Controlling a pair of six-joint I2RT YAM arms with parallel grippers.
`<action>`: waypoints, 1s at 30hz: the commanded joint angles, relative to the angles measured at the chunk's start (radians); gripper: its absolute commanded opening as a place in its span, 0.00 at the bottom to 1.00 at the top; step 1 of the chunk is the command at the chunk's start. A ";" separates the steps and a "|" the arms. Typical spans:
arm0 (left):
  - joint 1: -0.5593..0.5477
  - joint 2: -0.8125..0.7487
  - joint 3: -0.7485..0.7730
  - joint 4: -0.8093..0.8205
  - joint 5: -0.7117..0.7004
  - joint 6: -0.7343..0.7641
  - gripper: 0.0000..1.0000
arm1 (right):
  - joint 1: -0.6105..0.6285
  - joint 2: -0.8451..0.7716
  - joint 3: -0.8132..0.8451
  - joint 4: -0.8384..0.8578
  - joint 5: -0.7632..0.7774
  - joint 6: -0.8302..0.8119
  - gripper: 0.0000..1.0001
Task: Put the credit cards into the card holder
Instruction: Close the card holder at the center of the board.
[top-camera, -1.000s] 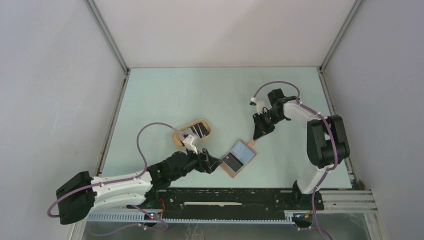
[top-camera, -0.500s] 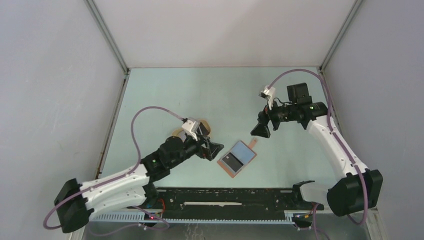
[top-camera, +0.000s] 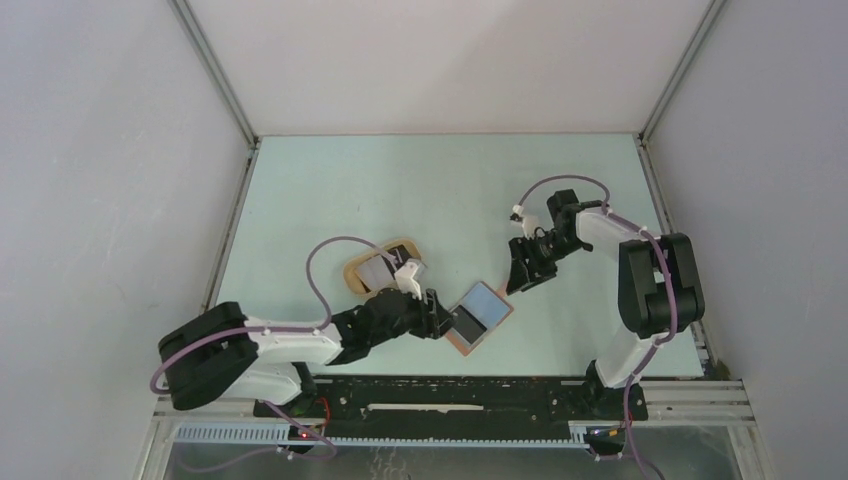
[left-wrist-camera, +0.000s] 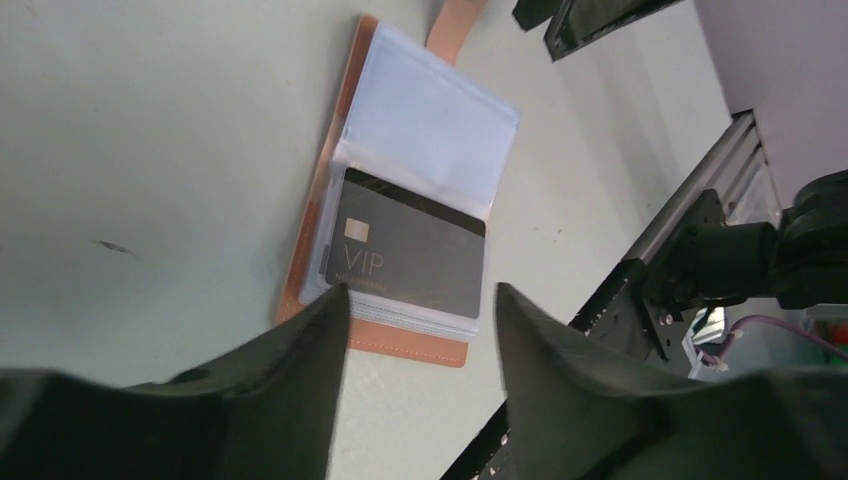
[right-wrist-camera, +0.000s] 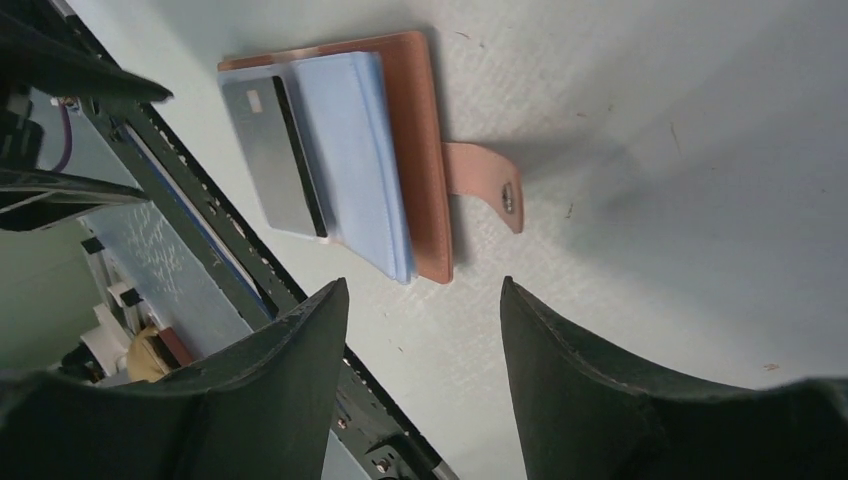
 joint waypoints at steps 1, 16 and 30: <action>-0.023 0.105 0.096 0.064 -0.024 -0.030 0.53 | -0.015 0.034 0.017 0.021 0.002 0.056 0.66; -0.025 0.281 0.168 0.083 0.025 -0.041 0.37 | -0.032 0.166 0.084 0.105 -0.081 0.147 0.56; -0.024 0.002 0.031 0.058 -0.048 -0.008 0.42 | -0.017 0.081 0.096 0.085 -0.080 0.064 0.00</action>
